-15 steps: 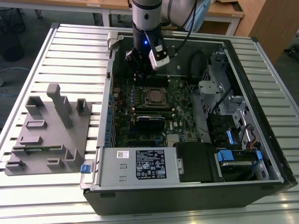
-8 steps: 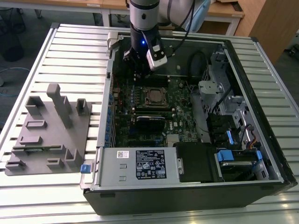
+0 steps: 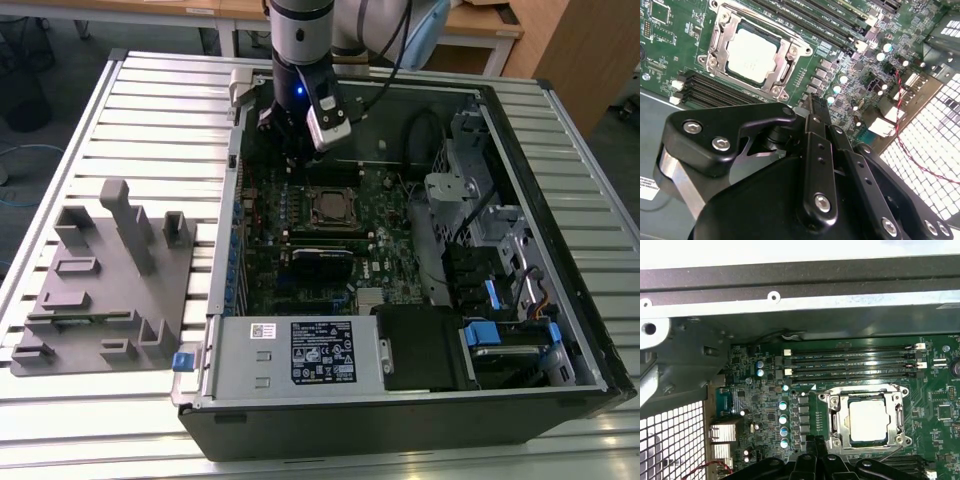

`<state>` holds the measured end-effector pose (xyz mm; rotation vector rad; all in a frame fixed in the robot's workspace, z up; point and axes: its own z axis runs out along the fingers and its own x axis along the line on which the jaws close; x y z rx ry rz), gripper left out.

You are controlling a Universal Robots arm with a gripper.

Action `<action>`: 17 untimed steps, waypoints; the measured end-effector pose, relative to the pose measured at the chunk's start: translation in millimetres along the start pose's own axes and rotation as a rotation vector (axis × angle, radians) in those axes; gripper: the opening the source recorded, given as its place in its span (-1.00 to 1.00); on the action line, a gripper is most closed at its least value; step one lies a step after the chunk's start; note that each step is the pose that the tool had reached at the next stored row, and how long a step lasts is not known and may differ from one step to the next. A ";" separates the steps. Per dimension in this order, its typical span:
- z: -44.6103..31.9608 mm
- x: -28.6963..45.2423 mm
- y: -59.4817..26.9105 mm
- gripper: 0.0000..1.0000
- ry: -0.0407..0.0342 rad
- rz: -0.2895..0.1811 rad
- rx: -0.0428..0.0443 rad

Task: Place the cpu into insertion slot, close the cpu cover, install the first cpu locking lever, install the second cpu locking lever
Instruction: 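Install the first cpu locking lever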

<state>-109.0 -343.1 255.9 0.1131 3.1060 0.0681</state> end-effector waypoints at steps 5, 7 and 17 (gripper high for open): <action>-3.8 0.0 0.1 -0.80 0.0001 0.000 -0.0001; -6.1 -0.1 0.2 -0.80 0.0000 0.000 -0.0001; -8.4 8.7 -0.6 -0.80 -0.0055 0.000 -0.0047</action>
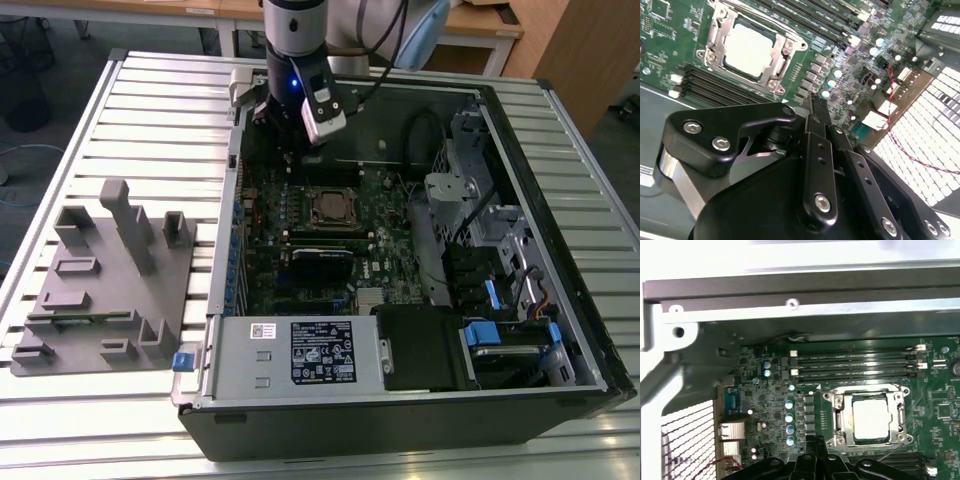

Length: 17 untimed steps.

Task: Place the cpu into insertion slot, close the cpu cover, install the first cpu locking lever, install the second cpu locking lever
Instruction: 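Install the first cpu locking lever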

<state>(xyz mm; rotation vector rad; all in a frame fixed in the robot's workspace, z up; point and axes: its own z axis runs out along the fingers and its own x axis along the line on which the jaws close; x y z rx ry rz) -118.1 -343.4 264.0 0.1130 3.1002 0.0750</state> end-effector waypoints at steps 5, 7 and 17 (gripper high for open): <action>-0.1 5.4 -0.5 -0.80 -0.0011 0.000 -0.0002; -0.2 5.6 -0.6 -0.80 -0.0006 0.000 -0.0068; 1.9 7.9 -0.6 -0.80 0.0037 0.003 -0.0677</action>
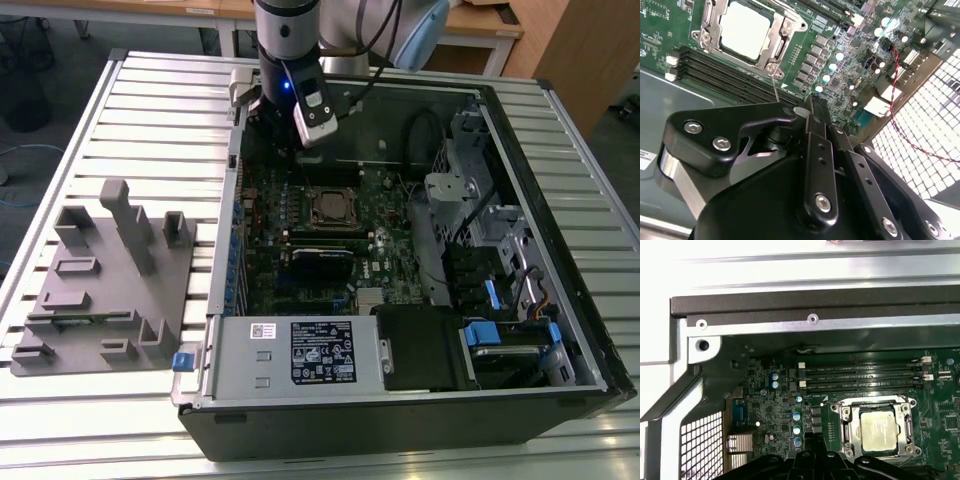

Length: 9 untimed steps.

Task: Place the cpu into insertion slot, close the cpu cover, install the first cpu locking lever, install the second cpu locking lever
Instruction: 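Install the first cpu locking lever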

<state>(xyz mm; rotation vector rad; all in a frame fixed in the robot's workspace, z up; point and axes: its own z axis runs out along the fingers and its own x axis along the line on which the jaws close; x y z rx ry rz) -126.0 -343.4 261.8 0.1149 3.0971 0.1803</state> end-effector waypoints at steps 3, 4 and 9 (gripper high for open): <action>2.2 0.8 1.6 -0.80 0.0001 0.000 0.0001; 3.0 1.1 2.7 -0.80 0.0000 0.000 -0.0001; 6.1 2.3 10.2 -0.80 -0.0001 0.000 -0.0001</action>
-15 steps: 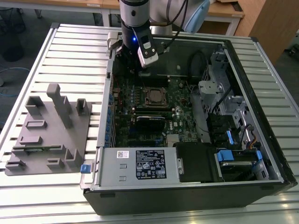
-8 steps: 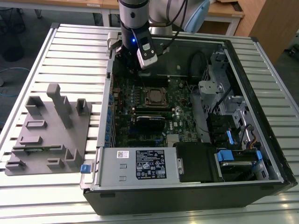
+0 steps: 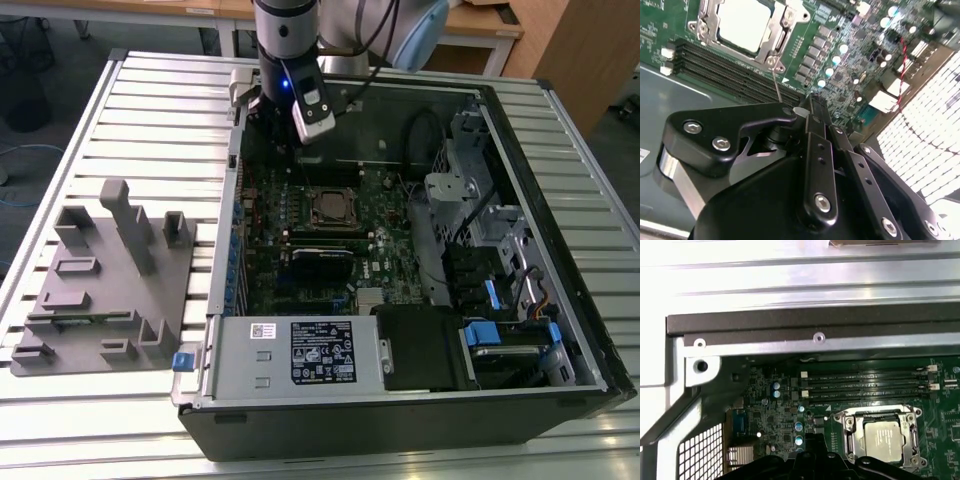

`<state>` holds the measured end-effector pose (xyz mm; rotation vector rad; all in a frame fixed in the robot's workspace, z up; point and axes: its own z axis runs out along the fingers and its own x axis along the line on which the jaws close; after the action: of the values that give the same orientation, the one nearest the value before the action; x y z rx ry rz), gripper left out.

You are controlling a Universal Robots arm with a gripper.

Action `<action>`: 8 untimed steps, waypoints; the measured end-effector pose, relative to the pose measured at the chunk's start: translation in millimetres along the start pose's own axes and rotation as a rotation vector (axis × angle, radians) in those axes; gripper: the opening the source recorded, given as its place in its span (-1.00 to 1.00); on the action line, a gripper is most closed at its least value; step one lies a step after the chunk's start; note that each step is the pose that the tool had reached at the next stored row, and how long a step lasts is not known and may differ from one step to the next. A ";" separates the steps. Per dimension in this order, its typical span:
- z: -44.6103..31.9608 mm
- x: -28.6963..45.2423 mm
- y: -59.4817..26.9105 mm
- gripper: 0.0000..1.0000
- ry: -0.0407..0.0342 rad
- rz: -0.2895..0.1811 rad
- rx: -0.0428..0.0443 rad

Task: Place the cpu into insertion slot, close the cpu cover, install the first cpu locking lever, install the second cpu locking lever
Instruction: 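Install the first cpu locking lever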

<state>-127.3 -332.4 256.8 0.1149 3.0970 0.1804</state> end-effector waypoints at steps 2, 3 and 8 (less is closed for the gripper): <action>1.1 0.5 3.6 -0.80 0.0001 0.000 0.0001; 1.6 0.7 5.5 -0.80 0.0002 0.000 0.0001; 3.8 2.0 12.7 -0.80 0.0001 0.000 0.0000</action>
<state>-128.2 -319.2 254.5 0.1149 3.0971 0.1804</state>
